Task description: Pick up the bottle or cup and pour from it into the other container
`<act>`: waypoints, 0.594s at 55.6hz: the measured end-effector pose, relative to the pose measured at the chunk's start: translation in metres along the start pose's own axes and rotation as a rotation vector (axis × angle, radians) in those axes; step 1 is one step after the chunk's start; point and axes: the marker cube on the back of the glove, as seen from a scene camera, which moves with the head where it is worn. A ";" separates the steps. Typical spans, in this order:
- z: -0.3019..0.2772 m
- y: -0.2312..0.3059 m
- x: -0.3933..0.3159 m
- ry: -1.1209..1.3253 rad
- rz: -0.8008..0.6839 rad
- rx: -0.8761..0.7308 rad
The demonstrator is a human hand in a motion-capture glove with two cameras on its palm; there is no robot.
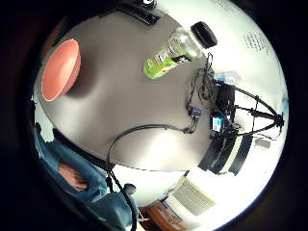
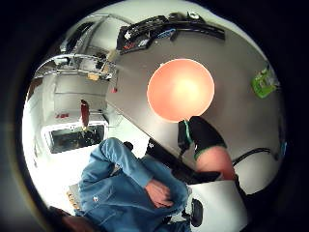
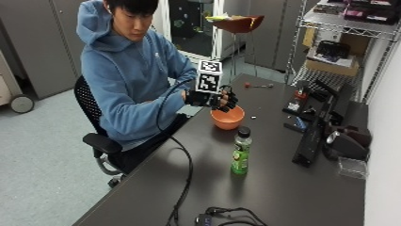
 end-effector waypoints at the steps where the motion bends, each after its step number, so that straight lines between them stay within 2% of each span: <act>1: 0.000 0.000 0.000 0.001 0.000 -0.001; 33: -0.013 -0.007 0.001 0.067 0.005 -0.014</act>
